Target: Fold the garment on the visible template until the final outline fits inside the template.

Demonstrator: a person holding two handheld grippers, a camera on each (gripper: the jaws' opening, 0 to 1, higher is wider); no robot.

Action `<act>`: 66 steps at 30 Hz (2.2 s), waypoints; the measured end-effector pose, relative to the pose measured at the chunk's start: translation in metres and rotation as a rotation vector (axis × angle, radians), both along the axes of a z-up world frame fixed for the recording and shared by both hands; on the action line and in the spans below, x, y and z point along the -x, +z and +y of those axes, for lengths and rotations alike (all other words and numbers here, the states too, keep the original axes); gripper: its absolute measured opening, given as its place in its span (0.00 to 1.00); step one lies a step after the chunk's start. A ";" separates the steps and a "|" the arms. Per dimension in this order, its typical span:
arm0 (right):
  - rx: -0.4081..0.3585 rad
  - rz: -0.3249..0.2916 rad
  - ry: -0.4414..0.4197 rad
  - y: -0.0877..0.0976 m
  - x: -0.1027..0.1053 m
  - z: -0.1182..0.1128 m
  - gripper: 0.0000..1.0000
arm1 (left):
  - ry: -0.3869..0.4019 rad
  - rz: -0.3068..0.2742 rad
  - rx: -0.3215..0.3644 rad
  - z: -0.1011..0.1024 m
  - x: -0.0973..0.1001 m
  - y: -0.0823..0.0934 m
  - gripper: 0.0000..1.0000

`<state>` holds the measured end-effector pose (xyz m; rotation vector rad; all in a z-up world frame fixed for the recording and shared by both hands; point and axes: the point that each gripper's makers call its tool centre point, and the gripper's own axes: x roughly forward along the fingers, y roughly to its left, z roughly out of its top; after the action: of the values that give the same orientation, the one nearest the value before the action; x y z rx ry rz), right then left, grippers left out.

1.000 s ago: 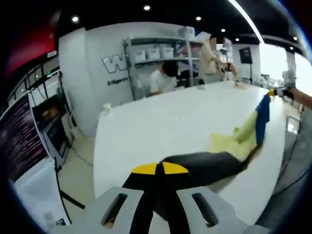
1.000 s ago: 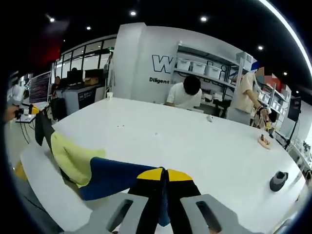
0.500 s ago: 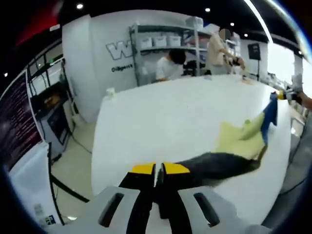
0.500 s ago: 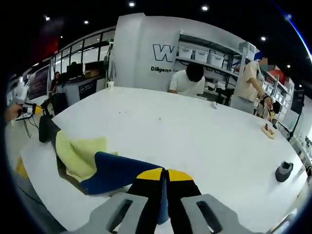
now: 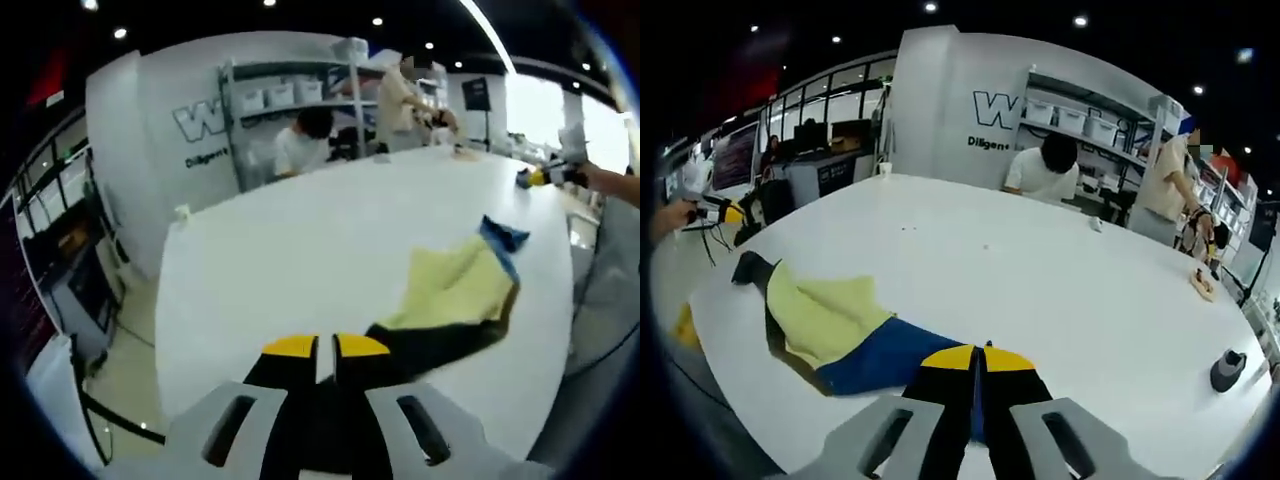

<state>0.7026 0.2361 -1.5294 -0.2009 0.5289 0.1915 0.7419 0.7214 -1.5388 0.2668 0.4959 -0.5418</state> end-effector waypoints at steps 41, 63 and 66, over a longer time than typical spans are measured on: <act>0.190 0.221 0.491 -0.110 0.036 0.115 0.31 | -0.388 0.169 -0.098 -0.127 0.061 -0.116 0.46; 0.241 0.293 0.515 -0.150 0.033 0.113 0.28 | -0.482 0.199 -0.138 -0.171 0.078 -0.136 0.27; 0.246 0.286 0.506 -0.146 0.030 0.111 0.27 | -0.472 0.203 -0.123 -0.174 0.075 -0.136 0.25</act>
<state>0.6722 0.3475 -1.6757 -0.5532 0.7805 0.6555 0.6667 0.5470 -1.6746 0.4538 0.6687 -1.0063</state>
